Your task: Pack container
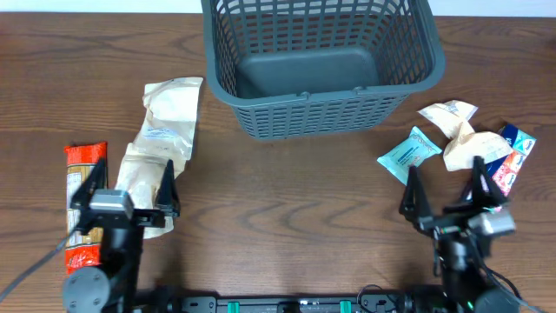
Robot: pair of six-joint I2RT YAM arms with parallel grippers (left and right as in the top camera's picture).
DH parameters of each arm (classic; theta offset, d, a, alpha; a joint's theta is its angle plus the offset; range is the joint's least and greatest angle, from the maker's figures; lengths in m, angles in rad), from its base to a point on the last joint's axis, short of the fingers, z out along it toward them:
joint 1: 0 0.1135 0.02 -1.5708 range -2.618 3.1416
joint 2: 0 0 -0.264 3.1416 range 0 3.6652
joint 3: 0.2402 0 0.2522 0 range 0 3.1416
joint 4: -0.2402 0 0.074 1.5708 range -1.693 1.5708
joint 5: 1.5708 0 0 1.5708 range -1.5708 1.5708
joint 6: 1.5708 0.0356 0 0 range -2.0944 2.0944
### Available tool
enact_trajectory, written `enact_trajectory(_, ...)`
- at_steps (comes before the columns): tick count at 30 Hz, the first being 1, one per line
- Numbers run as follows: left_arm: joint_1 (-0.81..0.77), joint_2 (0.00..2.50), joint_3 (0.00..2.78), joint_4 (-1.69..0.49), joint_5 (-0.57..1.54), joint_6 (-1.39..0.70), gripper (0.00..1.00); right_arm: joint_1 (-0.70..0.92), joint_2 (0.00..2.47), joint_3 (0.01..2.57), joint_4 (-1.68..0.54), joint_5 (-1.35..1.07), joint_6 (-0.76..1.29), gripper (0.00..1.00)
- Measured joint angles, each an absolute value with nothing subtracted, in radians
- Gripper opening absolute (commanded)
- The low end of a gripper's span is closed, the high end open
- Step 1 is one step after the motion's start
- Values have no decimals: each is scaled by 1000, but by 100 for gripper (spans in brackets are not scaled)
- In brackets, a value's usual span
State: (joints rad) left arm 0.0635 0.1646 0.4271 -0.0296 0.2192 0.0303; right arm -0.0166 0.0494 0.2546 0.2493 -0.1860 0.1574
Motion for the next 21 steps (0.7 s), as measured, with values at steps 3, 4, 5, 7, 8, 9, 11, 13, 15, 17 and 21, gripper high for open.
enact_trajectory(3,64,281,557,-26,272,1,99,-17,81,342,269,-222,191,99)
enact_trajectory(4,64,325,598,-28,296,-10,99,-17,97,371,280,-237,205,99)
enact_trajectory(5,64,372,642,-30,323,-23,99,-17,112,398,292,-252,220,99)
enact_trajectory(7,64,464,728,-46,378,-45,99,-17,145,450,318,-281,250,99)
enact_trajectory(8,64,513,775,-57,410,-57,99,-17,163,476,335,-294,267,99)
enact_trajectory(9,64,561,822,-72,442,-70,99,-17,184,506,354,-308,287,99)
enact_trajectory(11,64,639,906,-104,503,-89,99,-17,217,555,382,-332,319,99)
enact_trajectory(13,64,709,984,-149,575,-105,99,-17,252,609,399,-368,355,99)
enact_trajectory(15,64,758,1040,-155,647,-112,99,-17,272,640,405,-396,376,99)
enact_trajectory(17,64,778,1058,-155,695,-116,99,-17,282,651,401,-427,391,99)
enact_trajectory(21,64,778,1059,-171,776,-125,99,-17,293,653,347,-501,409,99)
